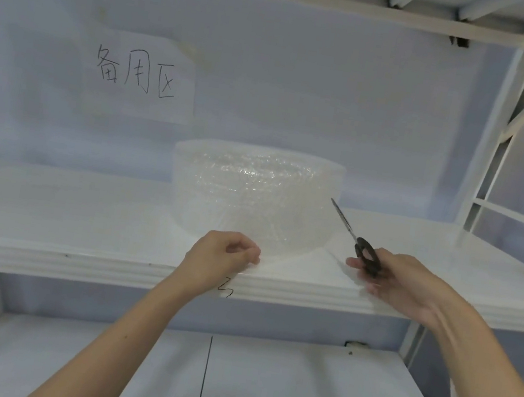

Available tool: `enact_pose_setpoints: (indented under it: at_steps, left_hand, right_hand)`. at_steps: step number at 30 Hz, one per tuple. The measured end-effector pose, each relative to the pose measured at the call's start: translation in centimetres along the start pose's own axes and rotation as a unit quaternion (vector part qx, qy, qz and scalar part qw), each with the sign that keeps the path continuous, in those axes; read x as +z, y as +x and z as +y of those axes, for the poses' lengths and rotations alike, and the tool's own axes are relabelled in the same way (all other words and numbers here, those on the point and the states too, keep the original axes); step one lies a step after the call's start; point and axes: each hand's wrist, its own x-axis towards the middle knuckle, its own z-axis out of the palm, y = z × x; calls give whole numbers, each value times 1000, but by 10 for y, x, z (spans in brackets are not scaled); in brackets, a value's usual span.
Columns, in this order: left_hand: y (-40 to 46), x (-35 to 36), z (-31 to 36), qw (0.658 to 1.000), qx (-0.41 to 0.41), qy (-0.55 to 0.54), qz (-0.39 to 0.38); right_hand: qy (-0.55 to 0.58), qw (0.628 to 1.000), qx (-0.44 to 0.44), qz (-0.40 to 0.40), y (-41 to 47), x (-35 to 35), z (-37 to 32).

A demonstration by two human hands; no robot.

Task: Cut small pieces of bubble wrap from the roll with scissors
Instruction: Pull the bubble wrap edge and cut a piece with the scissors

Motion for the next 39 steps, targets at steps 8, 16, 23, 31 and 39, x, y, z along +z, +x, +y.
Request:
enact_pose_setpoints:
  at_steps: [8,16,23,31,39]
  left_hand:
    - [1,4,2,999,-33,-11,30]
    - [-3,5,6,998,-11,-43,37]
    - [-13,-9,11,996,-1,-61,68]
    - [-31,-29,-1,991,-27,-26,132]
    - [-43,-44,-11,983,-65,-94,147]
  right_hand:
    - [87,976,-52,-194,-41,41,54]
    - [72,966,-7,-250,-39,85,94]
    - [64,952,26,-298,-41,99,109]
    - [-2,950,79,-302,-43,128,119]
    - [-13,948,72,-310,-38,154,122]
